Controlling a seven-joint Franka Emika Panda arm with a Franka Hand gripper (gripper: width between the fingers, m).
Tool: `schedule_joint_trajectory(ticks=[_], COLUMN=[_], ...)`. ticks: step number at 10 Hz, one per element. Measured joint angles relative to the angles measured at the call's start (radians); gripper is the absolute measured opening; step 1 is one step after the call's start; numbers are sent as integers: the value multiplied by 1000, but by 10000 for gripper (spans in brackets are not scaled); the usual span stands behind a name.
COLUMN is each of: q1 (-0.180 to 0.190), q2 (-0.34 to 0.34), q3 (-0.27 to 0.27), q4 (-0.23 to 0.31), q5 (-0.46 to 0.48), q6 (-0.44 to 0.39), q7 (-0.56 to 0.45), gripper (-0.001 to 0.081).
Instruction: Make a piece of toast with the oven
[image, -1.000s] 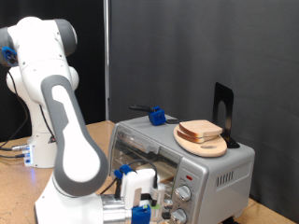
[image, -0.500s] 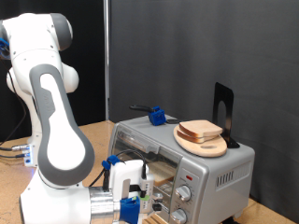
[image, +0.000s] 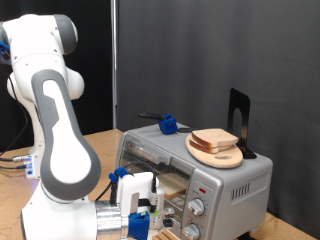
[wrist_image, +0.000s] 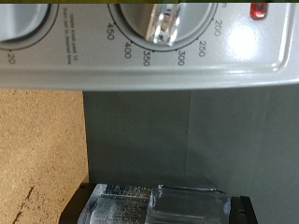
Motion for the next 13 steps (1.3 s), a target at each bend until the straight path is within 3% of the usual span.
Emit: schedule_joint_trajectory(ticks=[3, 4, 5, 6, 7, 9, 13], q1=[0, 0, 1, 2, 5, 16, 54], q2=[0, 1, 2, 2, 3, 8, 67], q3=[-1, -2, -3, -3, -3, -5, -6], q4=[0, 0, 0, 0, 0, 8, 85], q5=[3, 2, 1, -3, -13, -51, -157], q6=[7, 14, 24, 34, 43, 62, 59], q7=[-2, 0, 1, 6, 20, 66, 198], gripper=[8, 162, 162, 346, 346, 636, 682])
